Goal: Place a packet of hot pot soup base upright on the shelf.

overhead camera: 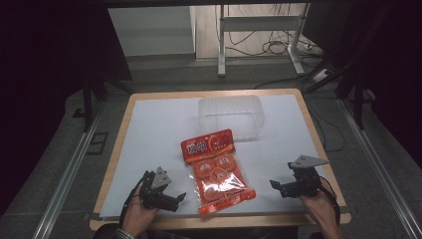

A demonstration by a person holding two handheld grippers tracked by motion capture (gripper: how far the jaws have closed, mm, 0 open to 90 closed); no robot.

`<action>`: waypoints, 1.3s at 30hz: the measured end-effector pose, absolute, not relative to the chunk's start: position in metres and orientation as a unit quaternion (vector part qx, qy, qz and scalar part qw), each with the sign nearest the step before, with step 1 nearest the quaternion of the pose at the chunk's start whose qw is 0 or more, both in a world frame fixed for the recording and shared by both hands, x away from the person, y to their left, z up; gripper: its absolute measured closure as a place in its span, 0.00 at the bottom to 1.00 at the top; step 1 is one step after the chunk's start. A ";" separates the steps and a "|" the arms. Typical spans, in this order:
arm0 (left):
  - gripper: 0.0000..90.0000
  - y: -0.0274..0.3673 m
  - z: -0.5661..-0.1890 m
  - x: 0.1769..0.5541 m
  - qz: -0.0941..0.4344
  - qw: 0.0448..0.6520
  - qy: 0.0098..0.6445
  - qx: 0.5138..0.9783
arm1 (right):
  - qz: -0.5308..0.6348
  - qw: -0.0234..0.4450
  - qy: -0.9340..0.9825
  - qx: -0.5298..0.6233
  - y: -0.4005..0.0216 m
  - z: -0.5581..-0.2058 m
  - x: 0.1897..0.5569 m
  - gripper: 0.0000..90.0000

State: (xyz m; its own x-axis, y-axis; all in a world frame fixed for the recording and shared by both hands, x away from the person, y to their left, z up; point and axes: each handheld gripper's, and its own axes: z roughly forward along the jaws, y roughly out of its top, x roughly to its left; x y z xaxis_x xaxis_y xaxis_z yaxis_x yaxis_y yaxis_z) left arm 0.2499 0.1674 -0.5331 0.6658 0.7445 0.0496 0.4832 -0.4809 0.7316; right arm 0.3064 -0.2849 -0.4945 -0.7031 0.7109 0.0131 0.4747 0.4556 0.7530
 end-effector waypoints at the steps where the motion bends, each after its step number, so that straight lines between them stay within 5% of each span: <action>1: 0.00 0.167 -0.533 0.250 0.185 0.357 0.364 0.840 | 0.384 0.154 0.839 0.353 -0.285 -0.495 0.306 0.04; 18: 0.00 0.170 -0.530 0.250 0.206 0.364 0.360 0.834 | 0.379 0.137 0.847 0.347 -0.277 -0.497 0.308 0.01; 35: 0.02 0.170 -0.526 0.251 0.169 0.371 0.379 0.831 | 0.374 0.129 0.855 0.334 -0.261 -0.498 0.306 0.01; 39: 0.02 0.169 -0.527 0.252 0.171 0.363 0.377 0.834 | 0.358 0.139 0.864 0.325 -0.251 -0.496 0.302 0.22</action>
State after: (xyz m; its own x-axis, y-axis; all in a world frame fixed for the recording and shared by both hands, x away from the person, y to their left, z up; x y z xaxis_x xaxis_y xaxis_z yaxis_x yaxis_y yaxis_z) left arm 0.2516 0.1687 -0.5268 0.6568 0.7540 0.0116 0.5051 -0.4514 0.7356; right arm 0.3015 -0.2513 -0.4957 -0.7507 0.6606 -0.0071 0.4623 0.5329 0.7087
